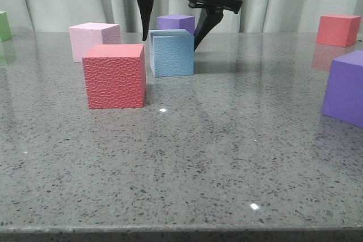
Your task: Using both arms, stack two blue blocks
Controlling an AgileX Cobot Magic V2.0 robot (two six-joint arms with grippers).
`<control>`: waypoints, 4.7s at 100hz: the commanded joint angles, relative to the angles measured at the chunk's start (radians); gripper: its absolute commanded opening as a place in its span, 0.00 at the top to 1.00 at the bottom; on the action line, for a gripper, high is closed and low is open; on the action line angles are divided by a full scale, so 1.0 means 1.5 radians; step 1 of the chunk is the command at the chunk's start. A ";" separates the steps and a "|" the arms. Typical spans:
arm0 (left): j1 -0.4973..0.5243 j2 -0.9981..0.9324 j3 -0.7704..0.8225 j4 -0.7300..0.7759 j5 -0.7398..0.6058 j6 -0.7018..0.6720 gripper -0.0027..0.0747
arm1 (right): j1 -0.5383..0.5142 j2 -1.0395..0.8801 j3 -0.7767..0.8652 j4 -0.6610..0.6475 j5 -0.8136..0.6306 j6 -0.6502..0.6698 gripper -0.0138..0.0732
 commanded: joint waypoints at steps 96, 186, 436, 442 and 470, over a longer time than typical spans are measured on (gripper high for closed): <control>0.076 0.393 -0.314 -0.007 0.156 -0.035 0.34 | 0.171 -0.303 0.035 -0.213 -0.049 -0.056 0.18; 0.074 0.653 -0.510 -0.048 0.227 -0.018 0.20 | 0.175 -0.659 0.522 -0.204 -0.272 -0.035 0.18; -0.390 0.766 -0.848 0.071 0.477 -0.472 0.61 | 0.175 -0.694 0.525 -0.297 -0.215 -0.031 0.18; -0.404 0.775 -0.848 0.079 0.465 -0.484 0.61 | 0.175 -0.694 0.525 -0.303 -0.209 -0.031 0.18; -0.419 0.802 -0.848 0.083 0.437 -0.529 0.61 | 0.175 -0.694 0.525 -0.308 -0.201 -0.031 0.18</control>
